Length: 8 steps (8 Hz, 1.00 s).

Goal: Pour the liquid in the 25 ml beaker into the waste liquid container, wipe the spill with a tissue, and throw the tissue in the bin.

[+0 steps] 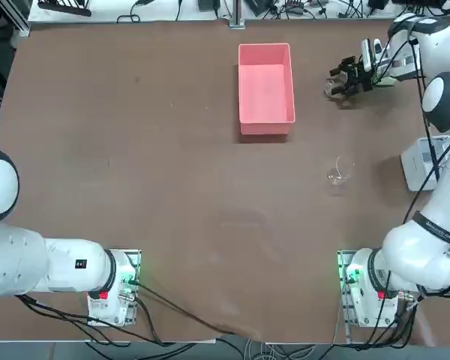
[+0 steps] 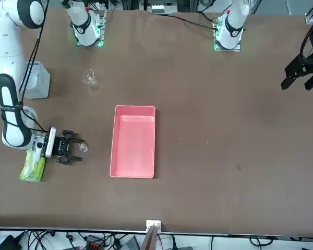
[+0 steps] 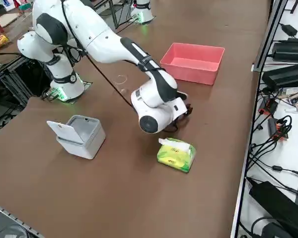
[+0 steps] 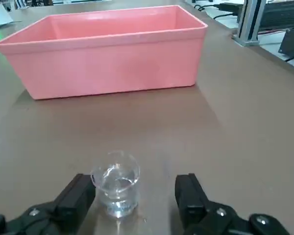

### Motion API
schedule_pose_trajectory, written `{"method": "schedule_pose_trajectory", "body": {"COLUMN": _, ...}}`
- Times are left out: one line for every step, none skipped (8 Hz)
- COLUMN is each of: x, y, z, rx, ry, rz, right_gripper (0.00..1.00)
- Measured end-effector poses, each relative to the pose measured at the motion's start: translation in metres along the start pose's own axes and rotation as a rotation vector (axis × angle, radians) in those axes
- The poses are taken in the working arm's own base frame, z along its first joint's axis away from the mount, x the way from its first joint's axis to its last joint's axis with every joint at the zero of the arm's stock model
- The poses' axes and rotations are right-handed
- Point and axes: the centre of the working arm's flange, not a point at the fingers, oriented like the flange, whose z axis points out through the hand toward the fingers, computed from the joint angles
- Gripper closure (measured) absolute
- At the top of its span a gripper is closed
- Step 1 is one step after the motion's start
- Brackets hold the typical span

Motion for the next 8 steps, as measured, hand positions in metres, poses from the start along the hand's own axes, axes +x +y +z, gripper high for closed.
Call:
{"method": "schedule_pose_trajectory", "body": {"x": 0.001, "y": 0.0001, "z": 0.0015, "rx": 0.002, "ry": 0.0, "rz": -0.001, "right_gripper": 0.0}}
{"method": "schedule_pose_trajectory", "body": {"x": 0.001, "y": 0.0001, "z": 0.0019, "rx": 0.003, "ry": 0.0, "rz": -0.002, "right_gripper": 0.0}}
{"method": "schedule_pose_trajectory", "body": {"x": 0.0004, "y": -0.0001, "z": 0.0023, "rx": 0.003, "ry": 0.0, "rz": -0.001, "right_gripper": 0.0}}
{"method": "schedule_pose_trajectory", "body": {"x": -0.0004, "y": -0.0004, "z": 0.0028, "rx": 0.004, "ry": 0.001, "rz": 0.0, "right_gripper": 0.0}}
{"method": "schedule_pose_trajectory", "body": {"x": -0.001, "y": -0.0006, "z": 0.0032, "rx": 0.004, "ry": 0.001, "rz": 0.0, "right_gripper": 0.0}}
{"method": "schedule_pose_trajectory", "body": {"x": -0.0017, "y": -0.0008, "z": 0.0037, "rx": 0.005, "ry": 0.001, "rz": 0.001, "right_gripper": 0.0}}
{"method": "schedule_pose_trajectory", "body": {"x": -0.0035, "y": -0.0014, "z": 0.005, "rx": 0.007, "ry": 0.002, "rz": 0.003, "right_gripper": 0.0}}
{"method": "schedule_pose_trajectory", "body": {"x": -0.0065, "y": -0.0024, "z": 0.0071, "rx": 0.01, "ry": 0.002, "rz": 0.007, "right_gripper": 0.0}}
